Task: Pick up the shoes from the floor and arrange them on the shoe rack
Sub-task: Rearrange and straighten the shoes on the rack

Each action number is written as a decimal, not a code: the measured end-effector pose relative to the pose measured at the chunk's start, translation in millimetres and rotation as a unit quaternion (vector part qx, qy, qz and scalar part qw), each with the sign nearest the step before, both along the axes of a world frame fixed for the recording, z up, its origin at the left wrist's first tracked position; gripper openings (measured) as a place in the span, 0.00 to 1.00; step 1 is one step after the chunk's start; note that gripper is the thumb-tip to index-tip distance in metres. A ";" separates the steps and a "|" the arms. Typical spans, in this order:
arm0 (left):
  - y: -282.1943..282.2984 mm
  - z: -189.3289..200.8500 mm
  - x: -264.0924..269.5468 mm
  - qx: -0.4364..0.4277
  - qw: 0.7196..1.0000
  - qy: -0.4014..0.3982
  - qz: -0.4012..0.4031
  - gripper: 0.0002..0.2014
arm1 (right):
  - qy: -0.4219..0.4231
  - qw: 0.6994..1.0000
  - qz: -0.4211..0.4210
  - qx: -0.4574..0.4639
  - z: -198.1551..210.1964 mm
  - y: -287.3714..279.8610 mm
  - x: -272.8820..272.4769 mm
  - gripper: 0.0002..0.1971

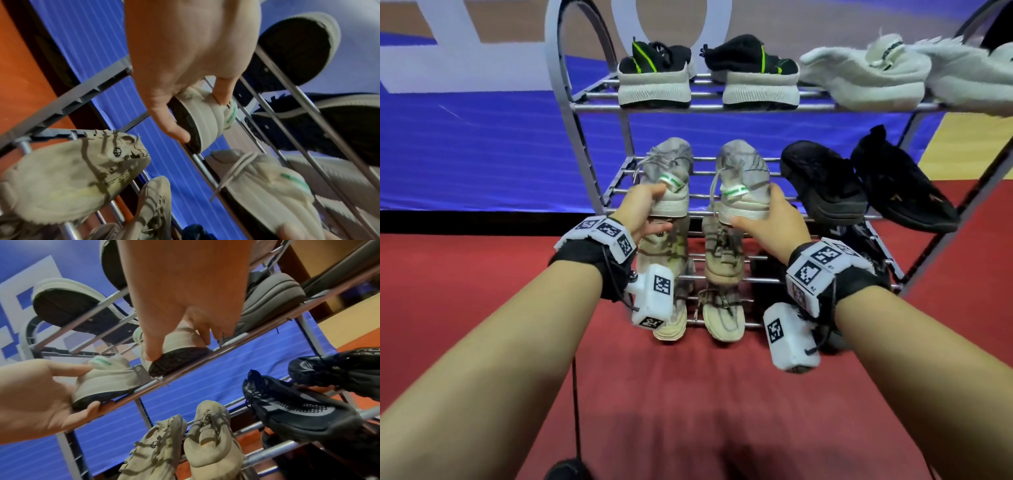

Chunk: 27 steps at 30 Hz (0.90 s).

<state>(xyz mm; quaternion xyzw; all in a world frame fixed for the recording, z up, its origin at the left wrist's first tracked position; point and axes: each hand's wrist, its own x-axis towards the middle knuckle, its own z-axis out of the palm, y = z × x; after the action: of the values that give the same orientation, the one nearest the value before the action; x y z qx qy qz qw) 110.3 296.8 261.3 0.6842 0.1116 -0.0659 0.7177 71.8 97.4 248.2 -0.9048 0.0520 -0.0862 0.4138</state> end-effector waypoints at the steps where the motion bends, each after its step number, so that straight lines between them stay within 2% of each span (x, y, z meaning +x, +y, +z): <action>1: -0.3 -2.9 2.1 0.002 1.000 -0.005 0.011 0.09 | 0.000 1.000 -0.002 0.005 -0.6 -0.8 -0.8 0.35; 2: -0.3 -3.5 1.7 0.004 1.000 -0.009 0.022 0.10 | -0.003 1.000 -0.001 0.004 -1.7 -1.5 -1.1 0.33; 5: 4.0 -13.5 11.9 0.017 0.997 -0.017 0.070 0.36 | -0.008 1.000 0.005 -0.010 -1.9 -3.9 0.8 0.31; 6: 4.6 -15.9 13.6 0.014 0.997 -0.028 0.075 0.37 | -0.009 1.000 0.009 -0.011 -1.8 -4.4 1.0 0.31; 9: 3.3 -19.3 9.1 0.006 0.997 -0.044 0.058 0.26 | -0.007 1.000 0.016 -0.012 -1.4 -5.0 -0.4 0.32; 14: 3.3 -26.8 12.2 -0.001 0.995 -0.053 0.086 0.20 | -0.005 0.999 0.031 -0.023 -2.2 -8.2 4.9 0.32; 17: 1.2 -26.3 12.4 0.012 0.992 -0.056 0.109 0.12 | -0.008 0.999 0.029 -0.014 -5.9 -7.1 8.5 0.33; 19: 1.6 -28.2 12.4 0.019 0.990 -0.064 0.122 0.14 | -0.008 1.000 0.028 -0.002 -7.4 -5.8 9.6 0.34; 21: 1.6 -29.7 11.0 0.031 0.989 -0.072 0.124 0.23 | -0.004 1.000 0.027 0.007 -7.7 -4.5 11.0 0.34; 23: 0.2 -28.4 6.9 0.073 0.982 -0.086 0.149 0.25 | 0.002 1.000 0.027 0.009 -7.6 -2.3 10.5 0.35; 24: -1.4 -26.0 4.3 0.126 0.971 -0.095 0.177 0.25 | 0.007 1.000 0.027 0.005 -7.2 -0.9 9.5 0.36; 27: -11.7 -8.4 -9.3 0.324 0.910 -0.103 0.239 0.23 | 0.023 0.998 0.030 -0.057 -0.5 -0.4 4.6 0.37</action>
<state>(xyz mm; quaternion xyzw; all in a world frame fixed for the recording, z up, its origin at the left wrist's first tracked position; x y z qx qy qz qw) 100.9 285.1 252.8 0.8348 0.2122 0.2184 0.4586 76.4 97.1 247.7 -0.9297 0.0290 -0.0555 0.3630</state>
